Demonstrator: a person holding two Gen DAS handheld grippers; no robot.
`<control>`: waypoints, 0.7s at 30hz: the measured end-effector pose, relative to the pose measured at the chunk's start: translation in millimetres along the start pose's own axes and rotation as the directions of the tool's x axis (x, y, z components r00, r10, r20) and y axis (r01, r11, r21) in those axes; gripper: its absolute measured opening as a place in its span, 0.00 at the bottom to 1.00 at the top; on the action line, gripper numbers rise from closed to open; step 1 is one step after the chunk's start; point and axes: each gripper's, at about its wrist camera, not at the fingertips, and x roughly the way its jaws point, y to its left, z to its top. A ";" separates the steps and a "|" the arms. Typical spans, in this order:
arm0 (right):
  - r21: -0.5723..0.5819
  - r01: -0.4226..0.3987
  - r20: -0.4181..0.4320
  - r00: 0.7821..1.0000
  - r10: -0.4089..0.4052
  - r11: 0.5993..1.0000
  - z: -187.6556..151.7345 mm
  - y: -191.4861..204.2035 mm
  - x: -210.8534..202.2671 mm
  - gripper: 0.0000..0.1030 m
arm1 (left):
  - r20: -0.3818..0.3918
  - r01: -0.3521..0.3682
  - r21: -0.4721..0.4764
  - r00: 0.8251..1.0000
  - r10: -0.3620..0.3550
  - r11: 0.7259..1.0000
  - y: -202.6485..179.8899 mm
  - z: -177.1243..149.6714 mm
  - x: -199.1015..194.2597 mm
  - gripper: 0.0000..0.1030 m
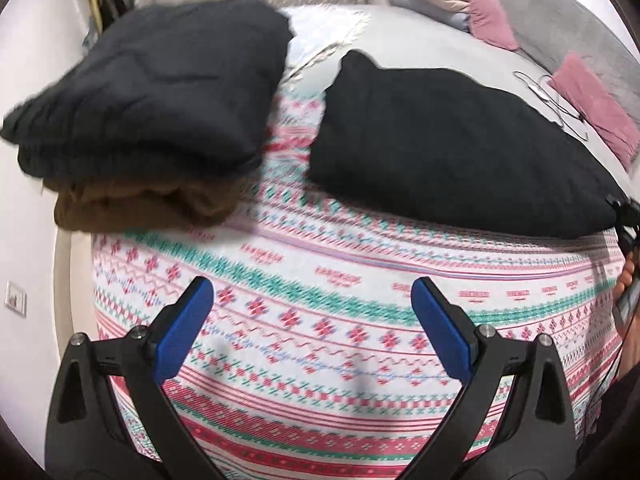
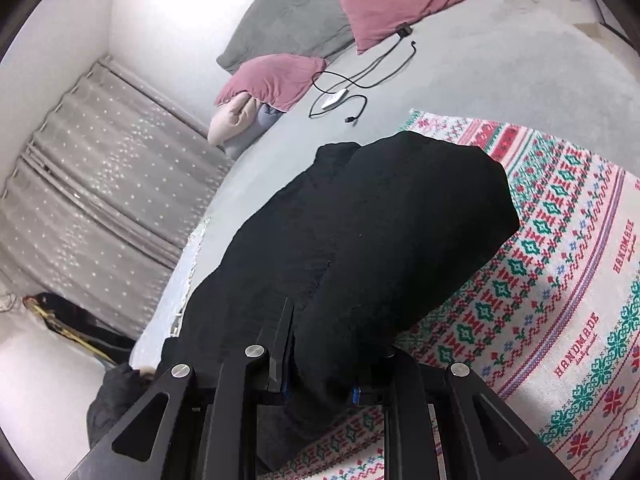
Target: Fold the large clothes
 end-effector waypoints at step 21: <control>-0.748 0.296 0.353 0.936 -0.022 0.594 -88.1 268.3 -23.3 0.16 | 0.114 0.208 -0.277 0.976 -0.183 0.938 97.7 22.0 -38.7 0.96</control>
